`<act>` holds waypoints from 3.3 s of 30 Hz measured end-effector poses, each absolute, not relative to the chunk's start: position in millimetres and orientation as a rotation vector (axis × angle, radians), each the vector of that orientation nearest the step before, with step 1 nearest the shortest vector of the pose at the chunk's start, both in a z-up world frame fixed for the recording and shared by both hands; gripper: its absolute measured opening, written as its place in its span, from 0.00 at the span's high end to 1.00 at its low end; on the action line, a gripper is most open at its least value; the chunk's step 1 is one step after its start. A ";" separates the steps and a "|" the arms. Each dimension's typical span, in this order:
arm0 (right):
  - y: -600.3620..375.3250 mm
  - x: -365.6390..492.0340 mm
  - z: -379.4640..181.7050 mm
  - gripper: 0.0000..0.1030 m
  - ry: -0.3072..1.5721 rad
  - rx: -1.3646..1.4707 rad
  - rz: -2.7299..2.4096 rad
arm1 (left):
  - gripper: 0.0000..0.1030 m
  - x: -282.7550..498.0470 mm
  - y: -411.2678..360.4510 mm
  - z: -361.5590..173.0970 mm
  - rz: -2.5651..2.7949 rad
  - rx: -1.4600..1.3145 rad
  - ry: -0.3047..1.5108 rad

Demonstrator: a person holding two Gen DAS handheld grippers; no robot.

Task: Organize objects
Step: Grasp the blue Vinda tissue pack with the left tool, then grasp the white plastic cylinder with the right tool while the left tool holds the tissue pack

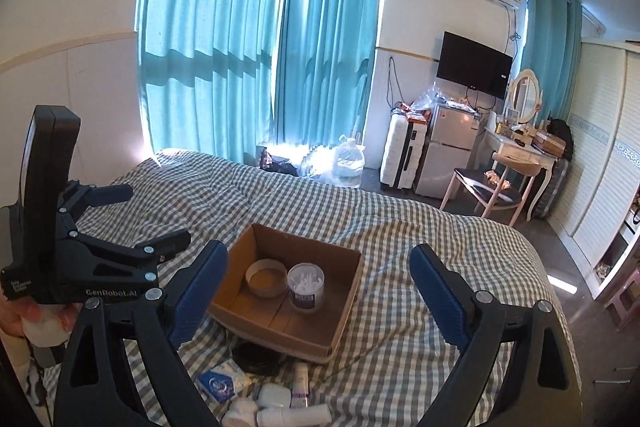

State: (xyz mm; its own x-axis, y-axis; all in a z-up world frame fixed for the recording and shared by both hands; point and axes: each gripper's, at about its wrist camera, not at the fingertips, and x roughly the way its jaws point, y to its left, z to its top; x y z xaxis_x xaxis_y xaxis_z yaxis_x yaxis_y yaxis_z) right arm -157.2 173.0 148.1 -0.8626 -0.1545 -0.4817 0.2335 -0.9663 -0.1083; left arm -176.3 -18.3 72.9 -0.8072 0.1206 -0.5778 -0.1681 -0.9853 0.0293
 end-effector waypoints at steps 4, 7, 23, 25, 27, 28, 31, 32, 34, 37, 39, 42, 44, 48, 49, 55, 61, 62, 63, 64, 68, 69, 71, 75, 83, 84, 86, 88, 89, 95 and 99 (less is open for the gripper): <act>172.2 -126.8 139.7 0.10 0.262 0.713 -2.847 | 0.00 -153.2 -19.7 66.8 2.855 -0.915 0.092; 174.0 -110.6 125.7 0.10 0.254 0.735 -2.848 | 0.00 -138.5 -18.7 55.5 2.852 -0.924 0.076; 181.7 -105.4 -24.3 0.10 0.242 1.063 -2.795 | 0.00 -124.4 -3.7 -76.4 2.860 -1.204 0.061; 185.6 -111.5 -39.2 0.10 0.240 1.103 -2.795 | 0.00 -126.7 0.4 -93.0 2.840 -1.224 0.059; 189.5 -116.3 -52.6 0.10 0.235 1.142 -2.799 | 0.00 -129.5 7.2 -111.8 2.798 -1.264 0.078; 191.0 -117.9 -59.0 0.10 0.228 1.166 -2.795 | 0.00 -131.5 9.9 -120.0 2.786 -1.292 0.101; 194.8 -120.8 -76.2 0.10 0.201 1.232 -2.772 | 0.00 -131.4 17.6 -139.1 2.771 -1.354 0.179; 194.9 -121.1 -80.2 0.10 0.199 1.247 -2.765 | 0.00 -130.1 19.8 -144.8 2.754 -1.361 0.195; 194.0 -122.5 -85.1 0.10 0.198 1.268 -2.756 | 0.00 -132.3 22.6 -150.6 2.735 -1.385 0.217; 194.4 -125.0 -91.4 0.10 0.180 1.299 -2.738 | 0.00 -137.7 22.8 -158.0 2.720 -1.415 0.216; 195.1 -125.8 -94.5 0.10 0.167 1.306 -2.730 | 0.00 -142.7 22.9 -161.6 2.708 -1.421 0.197; 195.0 -128.6 -96.7 0.10 0.148 1.319 -2.724 | 0.00 -152.1 30.5 -170.0 2.663 -1.446 0.215; 195.6 -130.8 -100.0 0.10 0.138 1.338 -2.716 | 0.01 -154.8 37.3 -173.9 2.633 -1.448 0.247; 198.3 -132.7 -103.1 0.10 0.107 1.364 -2.711 | 0.39 -154.2 48.5 -178.3 2.546 -1.426 0.257; 198.7 -133.1 -103.8 0.10 0.102 1.370 -2.711 | 0.50 -153.0 50.2 -179.4 2.507 -1.422 0.239; 195.0 -133.5 -106.0 0.10 0.137 1.408 -2.713 | 0.74 -135.1 53.2 -167.5 2.504 -1.353 0.252; 180.1 -133.7 -111.9 0.10 0.153 1.514 -2.675 | 0.75 -116.1 30.2 -137.9 2.597 -1.242 0.186; 176.0 -135.0 -115.0 0.10 0.156 1.538 -2.665 | 0.75 -114.7 26.1 -134.7 2.608 -1.234 0.179; 172.6 -136.5 -117.9 0.10 0.163 1.553 -2.659 | 0.75 -113.0 21.8 -132.5 2.628 -1.225 0.174; 167.6 -140.5 -122.2 0.10 0.170 1.575 -2.646 | 0.75 -120.6 20.7 -129.4 2.640 -1.223 0.178; 167.0 -156.2 -128.9 0.10 0.049 1.606 -2.632 | 0.75 -124.7 10.9 -132.4 2.659 -1.237 0.150; 166.5 -162.2 -132.6 0.10 0.031 1.628 -2.621 | 0.75 -125.9 6.7 -134.4 2.662 -1.242 0.136; 163.8 -170.8 -140.2 0.11 0.033 1.661 -2.608 | 0.75 -130.5 0.8 -135.0 2.659 -1.256 0.099; 155.7 -173.0 -143.6 0.39 0.066 1.645 -2.609 | 0.75 -133.1 -3.6 -139.1 2.651 -1.267 0.058; 136.5 -154.6 -121.7 0.49 0.219 1.486 -2.662 | 0.75 -130.6 0.9 -138.4 2.662 -1.254 0.077; 135.1 -151.7 -117.3 0.49 0.228 1.465 -2.669 | 0.75 -129.3 1.2 -137.4 2.667 -1.250 0.082; 131.8 -147.3 -108.8 0.49 0.245 1.425 -2.685 | 0.75 -126.3 1.7 -134.8 2.680 -1.241 0.097; 131.0 -142.5 -103.0 0.49 0.250 1.396 -2.695 | 0.75 -123.6 1.5 -131.3 2.690 -1.234 0.101; 132.9 -140.0 -99.9 0.49 0.249 1.383 -2.699 | 0.75 -122.1 1.4 -129.4 2.693 -1.231 0.100; 131.7 -125.0 -81.0 0.49 0.250 1.313 -2.728 | 0.75 -105.1 3.3 -111.9 2.734 -1.174 0.131; 134.2 -111.5 -64.1 0.49 0.251 1.249 -2.758 | 0.75 -90.5 5.4 -98.6 2.755 -1.142 0.148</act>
